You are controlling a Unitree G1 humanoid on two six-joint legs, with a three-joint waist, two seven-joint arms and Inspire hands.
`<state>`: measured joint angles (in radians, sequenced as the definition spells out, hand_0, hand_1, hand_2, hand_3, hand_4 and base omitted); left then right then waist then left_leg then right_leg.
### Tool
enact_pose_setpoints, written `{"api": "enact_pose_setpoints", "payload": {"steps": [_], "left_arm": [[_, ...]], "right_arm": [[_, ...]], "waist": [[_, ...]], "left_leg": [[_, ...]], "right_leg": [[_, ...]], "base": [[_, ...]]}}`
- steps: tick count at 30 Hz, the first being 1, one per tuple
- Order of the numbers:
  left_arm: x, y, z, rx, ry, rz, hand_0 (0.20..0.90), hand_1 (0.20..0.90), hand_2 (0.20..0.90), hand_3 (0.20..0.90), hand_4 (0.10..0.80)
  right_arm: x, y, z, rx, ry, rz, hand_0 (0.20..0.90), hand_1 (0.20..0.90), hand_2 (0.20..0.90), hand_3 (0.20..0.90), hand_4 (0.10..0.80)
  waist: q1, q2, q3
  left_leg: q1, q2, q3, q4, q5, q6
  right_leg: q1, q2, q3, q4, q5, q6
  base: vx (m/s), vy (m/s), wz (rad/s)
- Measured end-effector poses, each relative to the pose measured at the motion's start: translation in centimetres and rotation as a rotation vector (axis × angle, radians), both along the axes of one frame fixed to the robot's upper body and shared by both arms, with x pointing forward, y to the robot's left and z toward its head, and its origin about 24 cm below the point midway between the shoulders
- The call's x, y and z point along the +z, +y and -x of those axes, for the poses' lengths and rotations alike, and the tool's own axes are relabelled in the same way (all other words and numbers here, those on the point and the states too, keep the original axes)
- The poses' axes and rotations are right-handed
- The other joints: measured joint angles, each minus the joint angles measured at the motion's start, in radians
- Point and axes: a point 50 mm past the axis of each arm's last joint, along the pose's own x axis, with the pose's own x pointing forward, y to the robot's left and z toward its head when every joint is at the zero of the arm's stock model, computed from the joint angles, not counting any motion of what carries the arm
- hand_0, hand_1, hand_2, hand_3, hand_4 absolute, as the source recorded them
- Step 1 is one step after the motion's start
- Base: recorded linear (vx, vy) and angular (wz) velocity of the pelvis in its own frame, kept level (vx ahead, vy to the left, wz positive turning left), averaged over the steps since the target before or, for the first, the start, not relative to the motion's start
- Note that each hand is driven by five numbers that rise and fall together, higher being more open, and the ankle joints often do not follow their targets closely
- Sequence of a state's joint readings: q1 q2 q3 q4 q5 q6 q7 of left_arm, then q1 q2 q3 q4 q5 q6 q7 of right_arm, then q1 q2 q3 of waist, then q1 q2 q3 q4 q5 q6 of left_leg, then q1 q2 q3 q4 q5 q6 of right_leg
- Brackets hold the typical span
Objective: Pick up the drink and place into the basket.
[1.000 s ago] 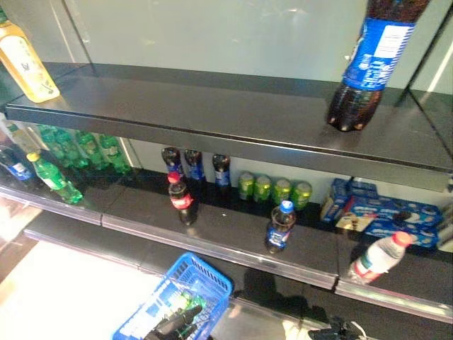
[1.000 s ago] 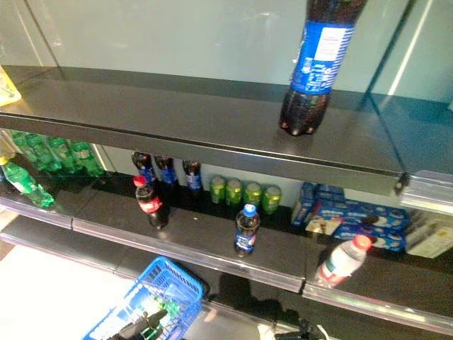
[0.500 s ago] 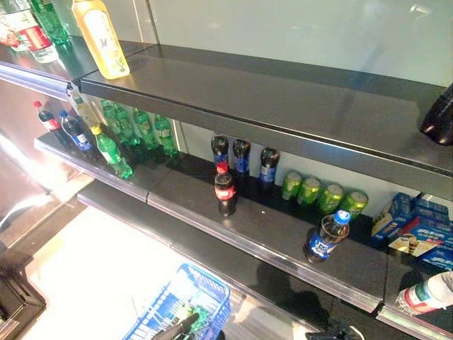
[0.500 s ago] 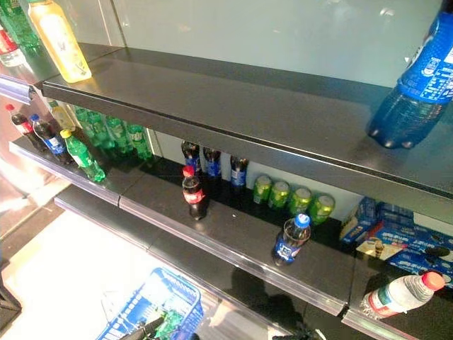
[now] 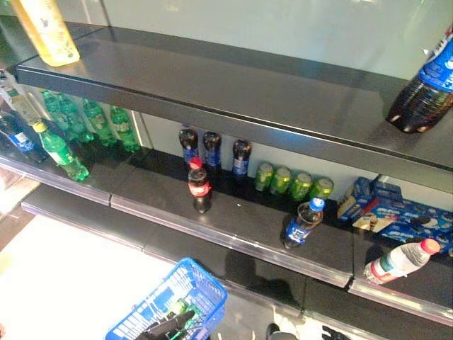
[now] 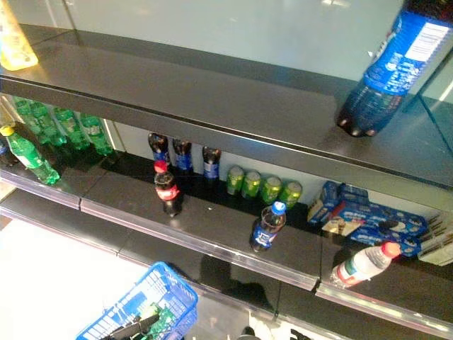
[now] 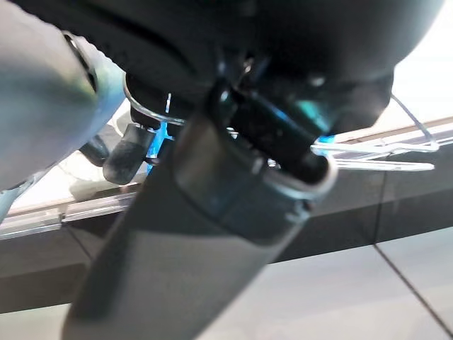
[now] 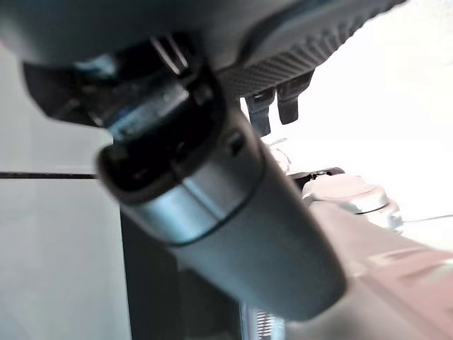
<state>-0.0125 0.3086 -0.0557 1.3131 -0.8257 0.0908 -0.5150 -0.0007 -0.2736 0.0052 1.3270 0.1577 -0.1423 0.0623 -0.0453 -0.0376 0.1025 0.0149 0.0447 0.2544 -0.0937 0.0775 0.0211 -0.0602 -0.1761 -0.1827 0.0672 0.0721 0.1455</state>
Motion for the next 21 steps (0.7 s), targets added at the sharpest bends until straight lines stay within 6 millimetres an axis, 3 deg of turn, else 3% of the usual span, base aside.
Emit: {"api": "enact_pose_setpoints", "payload": {"steps": [2, 3, 5, 7, 10, 14, 16, 17, 18, 19, 20, 21], "left_arm": [[0.1, 0.0, -0.3, -0.003, -0.008, -0.003, 0.300, 0.300, 0.300, 0.200, 0.100], [0.1, -0.1, -0.4, -0.006, -0.011, -0.003, 0.300, 0.300, 0.300, 0.200, 0.100], [0.2, 0.5, -0.1, -0.007, -0.015, -0.020, 0.300, 0.300, 0.300, 0.200, 0.100], [0.4, 1.6, 0.6, 0.026, -0.007, -0.040, 0.300, 0.300, 0.300, 0.200, 0.100], [-0.1, 0.9, 1.9, 0.047, 0.035, -0.032, 0.300, 0.300, 0.300, 0.200, 0.100], [-0.1, -0.1, 1.0, 0.030, 0.002, -0.014, 0.300, 0.300, 0.300, 0.200, 0.100], [-0.1, -0.4, 0.2, 0.027, -0.014, -0.011, 0.300, 0.300, 0.300, 0.200, 0.100], [-0.1, -0.4, -0.1, 0.024, -0.018, -0.010, 0.300, 0.300, 0.300, 0.200, 0.100], [-0.1, -0.6, -0.3, 0.026, -0.021, -0.007, 0.300, 0.300, 0.300, 0.200, 0.100], [-0.1, -0.8, -0.3, 0.030, -0.019, 0.007, 0.300, 0.300, 0.300, 0.200, 0.100], [-0.2, -1.3, -0.3, 0.030, -0.018, 0.028, 0.300, 0.300, 0.300, 0.200, 0.100], [-0.3, -2.2, -0.8, 0.024, -0.027, 0.052, 0.300, 0.300, 0.300, 0.200, 0.100]], "right_arm": [[0.1, 0.1, -0.4, 0.003, -0.010, -0.002, 0.900, 0.900, 0.900, 0.900, 0.800], [0.0, 0.1, -0.5, 0.005, -0.009, -0.005, 0.900, 0.900, 0.900, 0.900, 0.800], [-0.1, 0.4, -0.2, 0.009, -0.003, -0.014, 0.900, 0.900, 0.900, 0.900, 0.800], [-0.1, 0.7, -0.3, 0.010, -0.006, -0.023, 0.900, 0.900, 0.900, 0.900, 0.800], [0.0, -0.1, 0.0, 0.007, 0.000, -0.004, 0.900, 0.900, 0.900, 0.900, 0.800], [0.1, -0.6, 0.2, -0.006, 0.015, 0.005, 0.900, 0.900, 0.900, 0.900, 0.800], [0.4, -1.3, -0.1, -0.006, 0.013, 0.023, 0.900, 0.900, 0.900, 0.900, 0.800], [0.5, -1.5, -0.1, -0.010, 0.014, 0.031, 0.900, 0.900, 0.900, 0.900, 0.800], [0.5, -1.7, -0.2, -0.017, 0.012, 0.043, 0.900, 0.900, 0.900, 0.900, 0.800], [0.7, -2.2, -0.1, -0.024, 0.010, 0.063, 0.900, 0.900, 0.900, 0.900, 0.800], [0.9, -2.9, 0.1, -0.029, 0.013, 0.082, 0.900, 0.900, 0.900, 0.900, 0.800], [1.0, -3.7, 1.1, -0.051, 0.036, 0.106, 0.900, 0.900, 0.900, 0.900, 0.800]], "waist": [[0.001, 0.009, 0.003], [0.004, 0.010, 0.003], [0.043, 0.005, -0.025], [0.055, -0.040, -0.054], [0.058, 0.012, -0.077], [0.071, 0.045, -0.053], [0.065, 0.056, -0.025], [0.054, 0.036, -0.015], [0.044, 0.012, -0.009], [0.040, 0.008, -0.015], [0.028, 0.038, -0.023], [-0.013, 0.082, -0.032]], "left_leg": [[0.001, 0.029, 0.011, 0.000, 0.006, -0.010], [-0.001, 0.047, 0.022, 0.000, 0.011, -0.019], [-0.001, 0.086, 0.057, 0.001, 0.018, -0.046], [0.000, 0.073, 0.061, 0.000, 0.025, -0.086], [0.014, 0.129, 0.033, 0.009, 0.046, -0.130], [0.000, 0.166, -0.032, 0.047, 0.059, -0.145], [-0.007, 0.162, -0.062, 0.076, 0.079, -0.164], [-0.016, 0.139, -0.087, 0.084, 0.099, -0.185], [-0.020, 0.090, -0.123, 0.121, 0.064, -0.155], [-0.007, 0.049, -0.122, 0.148, 0.028, -0.113], [-0.001, 0.047, -0.120, 0.136, -0.006, -0.099], [0.022, 0.060, -0.124, 0.056, -0.036, -0.113]], "right_leg": [[0.009, 0.013, 0.000, -0.016, 0.003, -0.010], [0.010, 0.013, -0.005, 0.028, -0.023, -0.020], [0.011, -0.014, -0.010, 0.110, -0.088, -0.010], [0.084, -0.026, -0.003, -0.033, -0.111, 0.009], [0.150, 0.050, -0.007, -0.129, -0.064, -0.031], [0.171, 0.083, -0.008, -0.159, -0.064, -0.060], [0.177, 0.073, -0.005, -0.159, -0.063, -0.063], [0.172, 0.046, -0.013, -0.160, -0.052, -0.071], [0.169, -0.005, -0.028, -0.159, -0.042, -0.060], [0.157, -0.035, -0.035, -0.159, -0.032, -0.046], [0.164, -0.022, -0.031, -0.152, -0.030, -0.029], [0.165, -0.003, -0.056, -0.143, -0.037, -0.015]], "base": [[-0.195, -0.309, -0.09], [-0.225, -0.383, -0.04], [-0.174, -0.335, -0.26], [-0.123, -0.297, -0.25], [-0.166, -0.257, -0.06], [-0.209, -0.041, 0.07], [-0.150, 0.180, -0.02], [-0.087, 0.291, -0.03], [-0.009, 0.249, -0.18], [0.001, 0.231, -0.16], [0.008, 0.210, 0.31], [-0.004, 0.206, 0.64]]}}
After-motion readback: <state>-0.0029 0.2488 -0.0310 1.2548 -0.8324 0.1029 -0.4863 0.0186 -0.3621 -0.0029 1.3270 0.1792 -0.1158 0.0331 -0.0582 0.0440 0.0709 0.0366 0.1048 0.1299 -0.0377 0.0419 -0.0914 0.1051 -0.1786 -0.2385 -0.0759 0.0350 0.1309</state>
